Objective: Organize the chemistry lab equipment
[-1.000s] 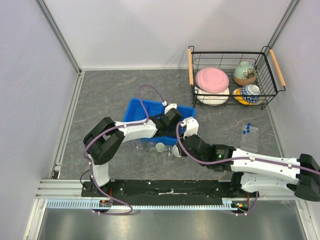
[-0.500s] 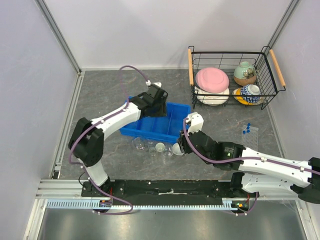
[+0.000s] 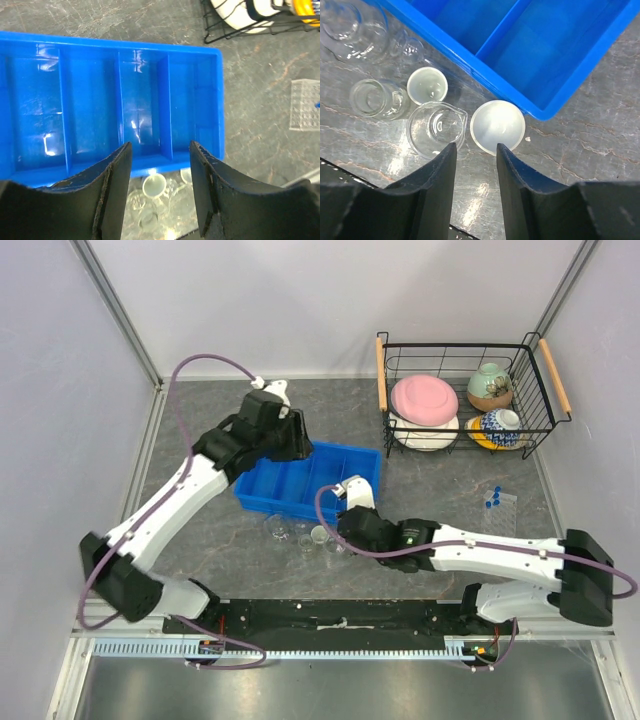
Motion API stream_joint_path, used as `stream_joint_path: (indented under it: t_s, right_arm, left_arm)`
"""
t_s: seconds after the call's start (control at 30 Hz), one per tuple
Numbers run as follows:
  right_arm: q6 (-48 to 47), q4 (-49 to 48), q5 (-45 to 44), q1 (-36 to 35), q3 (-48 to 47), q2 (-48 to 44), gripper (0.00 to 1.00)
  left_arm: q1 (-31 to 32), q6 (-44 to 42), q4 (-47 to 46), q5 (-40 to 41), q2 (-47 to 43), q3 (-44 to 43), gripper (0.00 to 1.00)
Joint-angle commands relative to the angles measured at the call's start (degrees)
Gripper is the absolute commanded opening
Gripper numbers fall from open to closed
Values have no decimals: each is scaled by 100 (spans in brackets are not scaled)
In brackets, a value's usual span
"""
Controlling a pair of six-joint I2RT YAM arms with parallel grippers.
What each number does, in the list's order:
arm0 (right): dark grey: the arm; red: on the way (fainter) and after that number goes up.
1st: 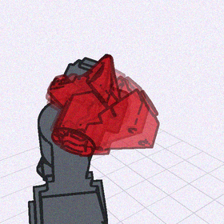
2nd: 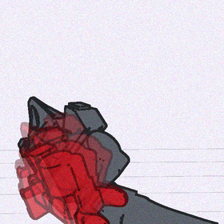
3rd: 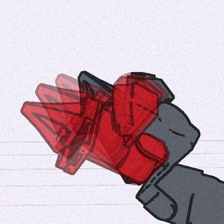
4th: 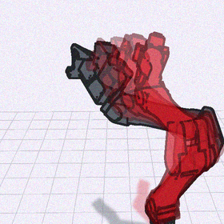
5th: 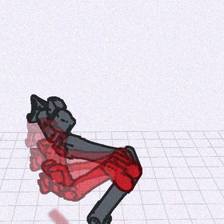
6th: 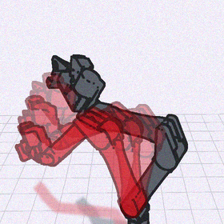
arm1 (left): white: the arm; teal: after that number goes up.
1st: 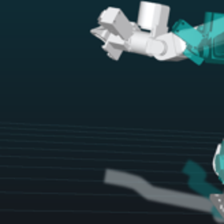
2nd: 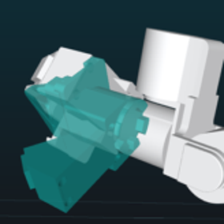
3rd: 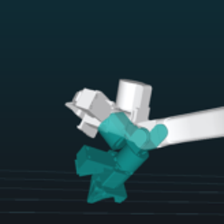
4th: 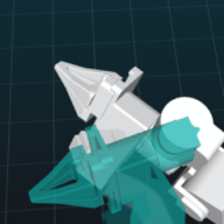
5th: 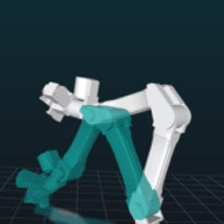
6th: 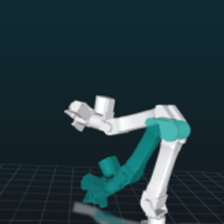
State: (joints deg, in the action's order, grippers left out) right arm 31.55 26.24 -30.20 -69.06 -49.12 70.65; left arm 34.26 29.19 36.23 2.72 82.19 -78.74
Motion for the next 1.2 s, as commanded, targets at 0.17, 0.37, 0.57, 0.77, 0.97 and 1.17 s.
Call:
stream_joint_path:
  t_s: [0.17,0.37,0.57,0.77,0.97,1.17]
  right_arm:
    - [378,-110,110,164,-475,660,45]
    - [536,-119,286,331,-458,897,45]
    - [668,-277,532,367,-519,1204,45]
    - [800,-479,901,358,-537,1547,45]
    - [941,-523,919,358,-572,1767,20]
    - [993,-278,823,367,-835,1882,0]
  left_arm:
    - [19,-485,411,-61,-2065,1254,58]
    - [19,-423,166,-114,-2998,2230,58]
    - [19,-449,148,-202,-3438,2565,58]
    - [19,-528,77,-176,-3719,2785,59]
    - [19,-528,42,-255,-3869,2882,59]
    - [19,-563,16,-246,-3948,2908,60]
